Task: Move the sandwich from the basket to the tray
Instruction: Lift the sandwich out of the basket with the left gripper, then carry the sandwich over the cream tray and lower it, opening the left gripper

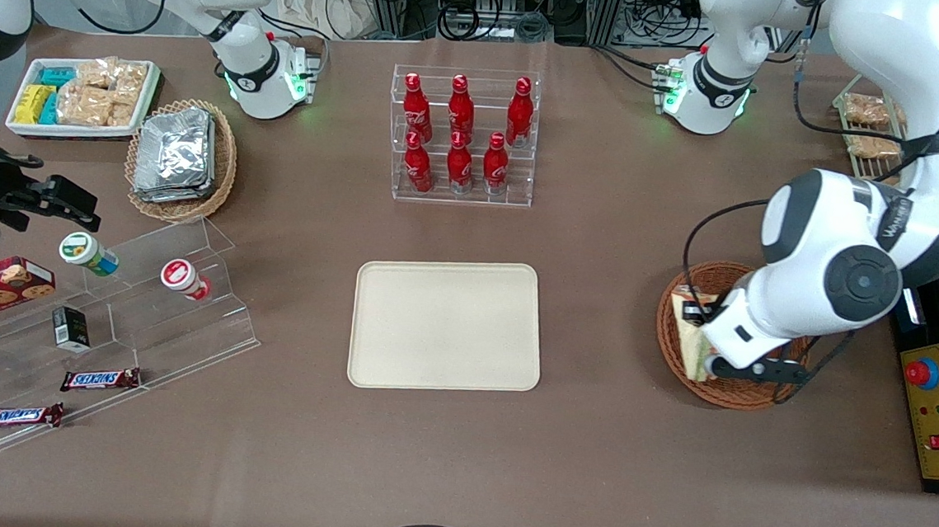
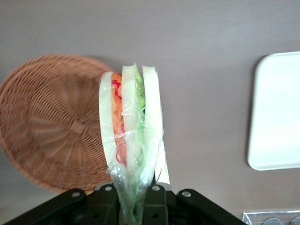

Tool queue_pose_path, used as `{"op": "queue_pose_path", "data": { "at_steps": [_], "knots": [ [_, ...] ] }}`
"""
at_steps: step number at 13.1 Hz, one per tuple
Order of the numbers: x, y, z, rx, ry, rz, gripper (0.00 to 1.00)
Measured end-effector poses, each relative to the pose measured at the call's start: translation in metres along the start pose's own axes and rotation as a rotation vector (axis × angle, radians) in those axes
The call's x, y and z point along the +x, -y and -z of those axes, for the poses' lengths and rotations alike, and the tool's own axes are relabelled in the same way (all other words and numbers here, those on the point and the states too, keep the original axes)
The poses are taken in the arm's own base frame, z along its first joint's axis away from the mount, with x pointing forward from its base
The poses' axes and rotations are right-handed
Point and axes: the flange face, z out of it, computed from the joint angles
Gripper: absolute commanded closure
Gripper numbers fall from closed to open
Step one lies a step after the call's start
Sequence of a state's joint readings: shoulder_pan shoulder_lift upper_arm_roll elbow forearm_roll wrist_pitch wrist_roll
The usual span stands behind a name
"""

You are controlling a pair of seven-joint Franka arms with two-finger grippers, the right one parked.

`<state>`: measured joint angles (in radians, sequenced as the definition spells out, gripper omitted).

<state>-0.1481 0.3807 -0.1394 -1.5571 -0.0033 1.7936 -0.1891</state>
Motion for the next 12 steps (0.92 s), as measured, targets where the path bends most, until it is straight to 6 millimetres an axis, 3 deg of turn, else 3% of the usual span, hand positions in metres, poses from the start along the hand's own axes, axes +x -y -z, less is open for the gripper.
{"op": "queue_pose_path", "data": {
  "at_steps": [3,7,9,12],
  "knots": [
    [0.005,-0.066,-0.013,0.003,0.0,-0.062,0.83],
    [0.013,-0.163,-0.06,0.001,-0.003,-0.028,0.88],
    [0.017,-0.191,-0.08,-0.016,-0.036,-0.041,0.89],
    [0.02,-0.216,-0.115,-0.029,-0.055,-0.068,0.89]
  ]
}}
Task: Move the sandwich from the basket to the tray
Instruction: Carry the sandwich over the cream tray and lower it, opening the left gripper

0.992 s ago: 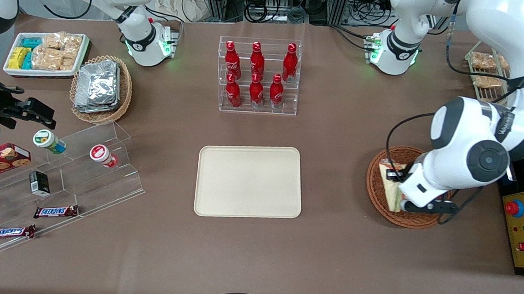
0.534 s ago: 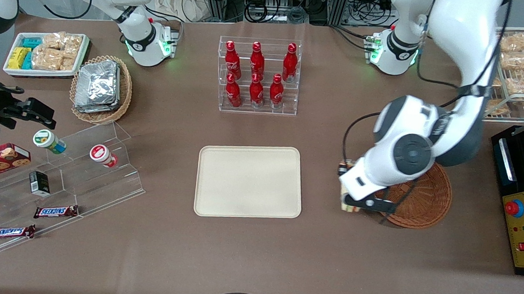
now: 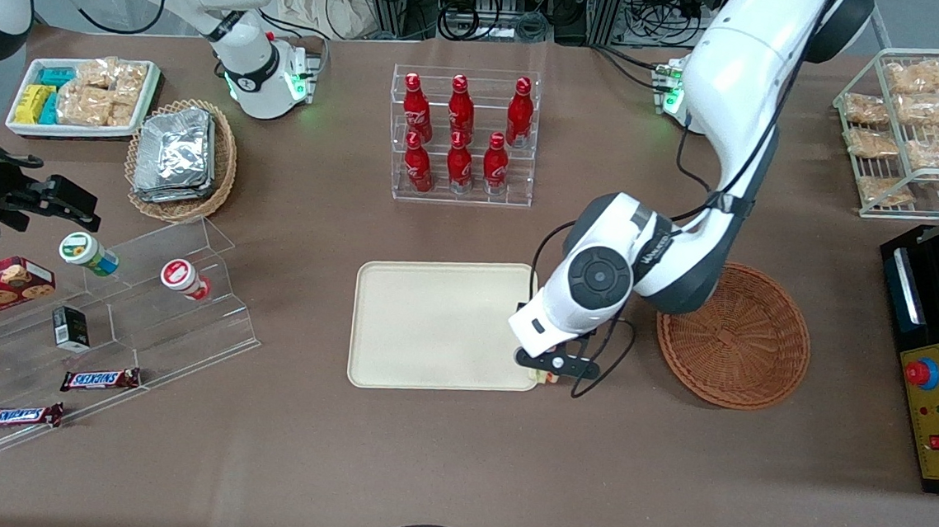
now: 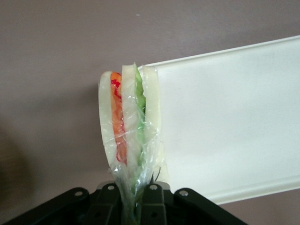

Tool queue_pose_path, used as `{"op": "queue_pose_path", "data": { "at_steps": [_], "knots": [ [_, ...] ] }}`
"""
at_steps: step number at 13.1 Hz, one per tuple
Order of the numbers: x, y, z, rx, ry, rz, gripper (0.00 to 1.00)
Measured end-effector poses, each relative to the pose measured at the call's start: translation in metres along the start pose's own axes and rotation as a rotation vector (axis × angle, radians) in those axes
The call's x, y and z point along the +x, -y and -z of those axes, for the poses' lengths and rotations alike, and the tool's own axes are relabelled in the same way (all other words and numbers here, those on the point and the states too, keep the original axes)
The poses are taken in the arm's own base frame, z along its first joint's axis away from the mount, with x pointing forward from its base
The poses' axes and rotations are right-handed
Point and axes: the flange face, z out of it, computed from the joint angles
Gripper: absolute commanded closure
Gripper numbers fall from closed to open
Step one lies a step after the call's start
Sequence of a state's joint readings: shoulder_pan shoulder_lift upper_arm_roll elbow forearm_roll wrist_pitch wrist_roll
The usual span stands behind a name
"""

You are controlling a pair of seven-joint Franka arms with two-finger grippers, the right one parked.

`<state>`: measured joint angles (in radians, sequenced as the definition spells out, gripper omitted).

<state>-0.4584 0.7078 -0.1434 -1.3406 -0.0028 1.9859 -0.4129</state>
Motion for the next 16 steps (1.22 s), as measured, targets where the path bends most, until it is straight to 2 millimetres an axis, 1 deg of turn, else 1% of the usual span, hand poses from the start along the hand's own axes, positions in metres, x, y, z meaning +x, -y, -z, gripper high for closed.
{"op": "queue_pose_path", "data": {
  "at_steps": [2,4,5,6,7,9,11,12,13,14,15,16],
  "knots": [
    [-0.002,-0.018,-0.034,-0.002,0.004,-0.01,0.89],
    [-0.006,-0.031,-0.067,-0.001,0.016,-0.015,0.89],
    [-0.007,-0.033,-0.079,0.002,0.024,-0.016,0.78],
    [-0.007,-0.034,-0.086,0.005,0.03,-0.016,0.42],
    [-0.007,-0.033,-0.087,0.006,0.029,-0.015,0.0],
    [-0.003,-0.032,-0.081,0.023,0.008,-0.027,0.0],
    [0.001,-0.031,-0.069,0.038,-0.02,-0.035,0.0],
    [0.004,-0.029,-0.055,0.042,-0.029,-0.032,0.0],
    [0.004,-0.025,-0.035,0.052,-0.025,-0.027,0.0],
    [0.001,-0.019,-0.008,0.07,-0.013,-0.019,0.0],
    [-0.002,-0.008,0.023,0.094,-0.007,-0.003,0.0],
    [-0.005,0.008,0.059,0.117,-0.006,0.022,0.0]
  ]
}}
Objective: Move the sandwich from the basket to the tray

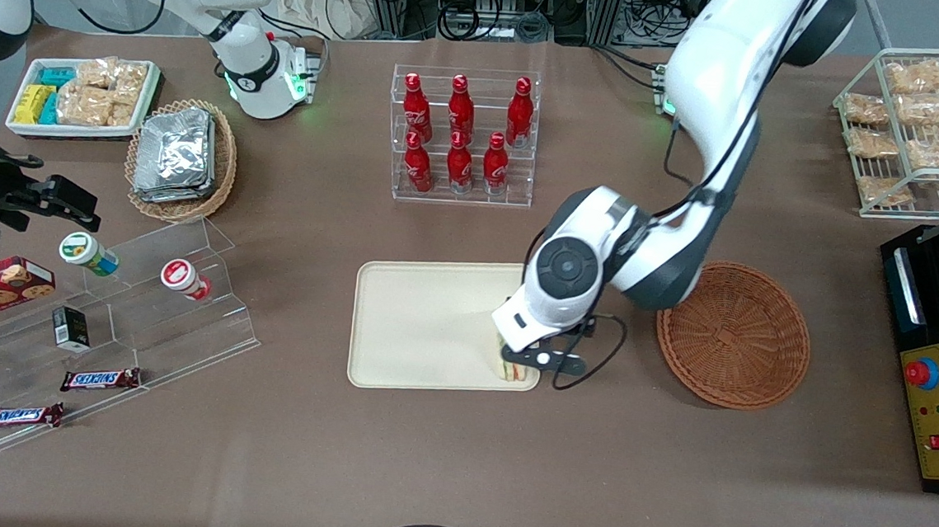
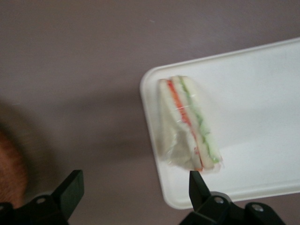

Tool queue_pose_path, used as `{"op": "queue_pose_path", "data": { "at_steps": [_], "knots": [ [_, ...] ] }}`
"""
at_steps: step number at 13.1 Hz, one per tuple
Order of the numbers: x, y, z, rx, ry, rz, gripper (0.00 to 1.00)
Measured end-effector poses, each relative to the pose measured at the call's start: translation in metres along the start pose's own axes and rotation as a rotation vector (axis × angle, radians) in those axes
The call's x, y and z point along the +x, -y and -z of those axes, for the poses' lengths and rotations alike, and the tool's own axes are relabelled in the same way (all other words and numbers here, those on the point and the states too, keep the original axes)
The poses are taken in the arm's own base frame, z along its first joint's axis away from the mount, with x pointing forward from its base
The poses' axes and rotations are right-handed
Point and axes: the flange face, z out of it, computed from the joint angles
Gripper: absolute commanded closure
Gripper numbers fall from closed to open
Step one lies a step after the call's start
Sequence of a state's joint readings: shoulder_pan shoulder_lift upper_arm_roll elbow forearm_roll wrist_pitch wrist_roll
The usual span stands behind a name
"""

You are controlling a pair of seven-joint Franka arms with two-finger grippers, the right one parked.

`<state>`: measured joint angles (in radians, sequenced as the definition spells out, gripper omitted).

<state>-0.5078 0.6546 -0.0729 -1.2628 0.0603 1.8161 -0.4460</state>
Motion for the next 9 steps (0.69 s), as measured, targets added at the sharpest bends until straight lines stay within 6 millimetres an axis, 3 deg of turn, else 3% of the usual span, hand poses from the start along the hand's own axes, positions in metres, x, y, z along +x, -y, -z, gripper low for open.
{"op": "queue_pose_path", "data": {
  "at_steps": [2,4,9],
  "knots": [
    [-0.013,0.044,0.063,0.042,0.016,0.057,0.0],
    [-0.03,0.084,0.112,0.07,0.034,0.099,0.0],
    [-0.068,0.187,0.188,0.106,0.096,0.14,0.0]
  ]
}}
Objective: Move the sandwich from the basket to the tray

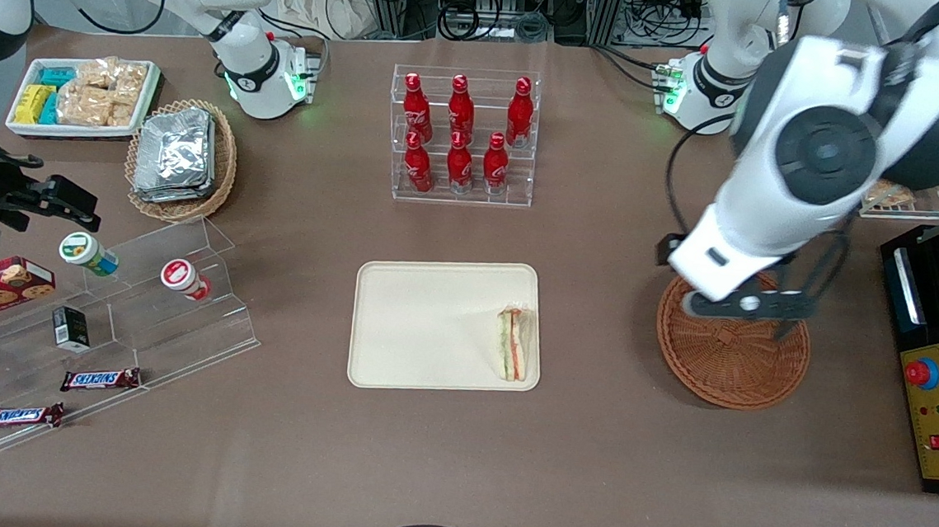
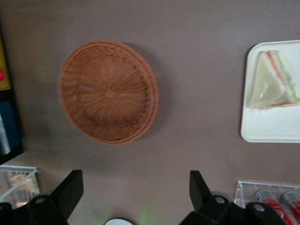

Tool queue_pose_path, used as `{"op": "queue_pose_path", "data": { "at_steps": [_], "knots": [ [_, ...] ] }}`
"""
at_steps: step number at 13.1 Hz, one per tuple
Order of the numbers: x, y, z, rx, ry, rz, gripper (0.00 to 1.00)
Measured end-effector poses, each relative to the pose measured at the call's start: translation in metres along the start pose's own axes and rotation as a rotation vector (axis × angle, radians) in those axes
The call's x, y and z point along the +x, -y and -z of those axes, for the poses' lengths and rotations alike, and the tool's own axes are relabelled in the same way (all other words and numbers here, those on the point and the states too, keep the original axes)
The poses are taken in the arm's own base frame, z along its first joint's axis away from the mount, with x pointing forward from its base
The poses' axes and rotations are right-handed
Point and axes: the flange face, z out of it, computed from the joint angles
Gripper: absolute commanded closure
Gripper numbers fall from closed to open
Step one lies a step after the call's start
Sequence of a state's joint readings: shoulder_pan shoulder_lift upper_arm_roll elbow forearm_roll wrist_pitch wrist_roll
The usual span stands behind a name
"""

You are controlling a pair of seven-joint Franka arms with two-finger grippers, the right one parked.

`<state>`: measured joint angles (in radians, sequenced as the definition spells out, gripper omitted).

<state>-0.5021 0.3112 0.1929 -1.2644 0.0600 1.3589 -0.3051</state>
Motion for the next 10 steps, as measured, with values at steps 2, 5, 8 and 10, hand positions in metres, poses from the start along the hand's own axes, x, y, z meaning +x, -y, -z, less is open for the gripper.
{"op": "queue_pose_path", "data": {
  "at_steps": [2,5,8,10],
  "knots": [
    [-0.002,0.039,0.004,0.007,0.028,-0.001,0.0],
    [0.002,0.066,-0.002,0.013,0.054,-0.032,0.0],
    [0.0,0.065,-0.004,0.016,0.073,-0.041,0.0],
    [-0.001,0.064,-0.007,0.017,0.081,-0.044,0.0]
  ]
}}
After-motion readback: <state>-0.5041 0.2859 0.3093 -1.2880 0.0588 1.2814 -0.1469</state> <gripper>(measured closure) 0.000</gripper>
